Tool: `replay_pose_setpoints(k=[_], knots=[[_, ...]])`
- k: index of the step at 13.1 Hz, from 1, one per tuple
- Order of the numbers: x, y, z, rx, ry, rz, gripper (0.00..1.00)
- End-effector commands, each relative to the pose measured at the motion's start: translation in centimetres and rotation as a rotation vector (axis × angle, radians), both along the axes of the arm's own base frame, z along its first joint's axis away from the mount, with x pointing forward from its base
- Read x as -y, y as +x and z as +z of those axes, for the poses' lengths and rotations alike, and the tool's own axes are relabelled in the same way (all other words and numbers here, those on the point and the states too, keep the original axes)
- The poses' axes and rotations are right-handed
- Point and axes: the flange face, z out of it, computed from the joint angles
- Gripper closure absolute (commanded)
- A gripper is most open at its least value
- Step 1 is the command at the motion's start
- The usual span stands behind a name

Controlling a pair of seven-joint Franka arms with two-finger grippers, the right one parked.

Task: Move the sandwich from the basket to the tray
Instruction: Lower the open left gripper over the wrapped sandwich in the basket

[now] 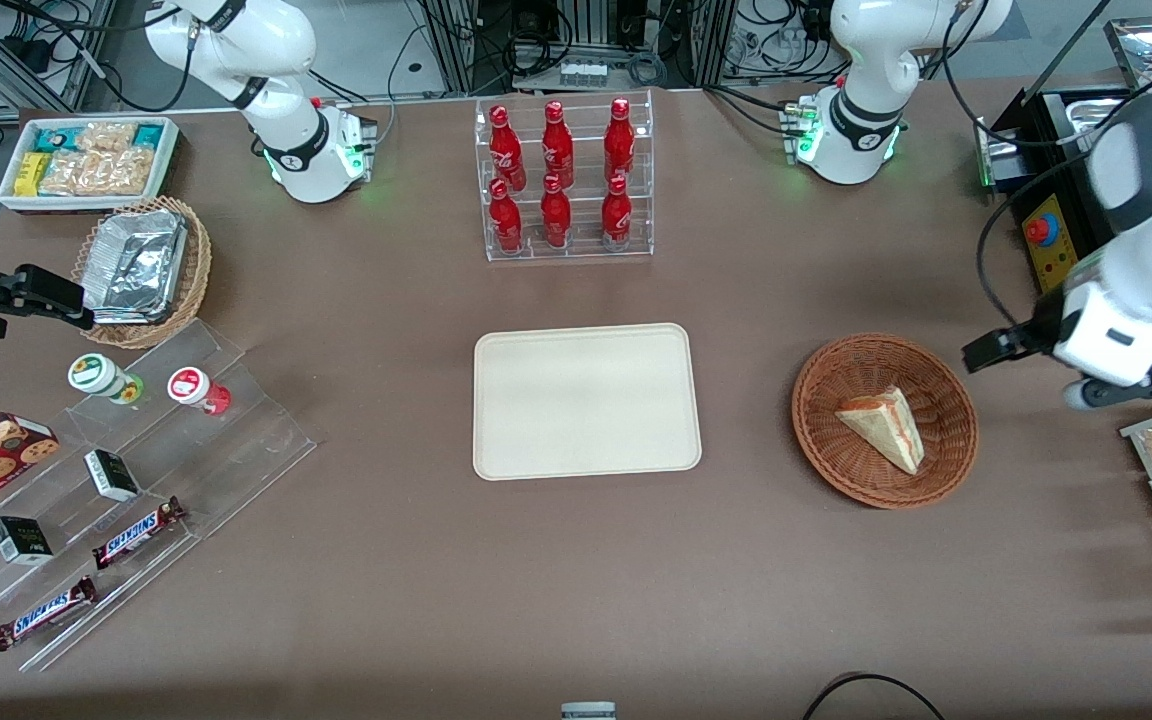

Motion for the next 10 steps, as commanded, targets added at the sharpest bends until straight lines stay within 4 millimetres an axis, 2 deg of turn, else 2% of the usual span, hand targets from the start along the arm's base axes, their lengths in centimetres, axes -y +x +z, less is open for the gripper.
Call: replay_pose_setpoints(k=[1,5,7,10], knots=[[1.1,-1.6,-4.3,0.056,-0.002,0.126,0.0],[2.3,-2.7,-10.8,0.136,-0.025,0.241,0.0],[2.3,-2.5,-13.0,0.11,-0.025,0.245,0.0],[2.3,-2.1,-15.3,0.1,-0.028,0.248,0.0]])
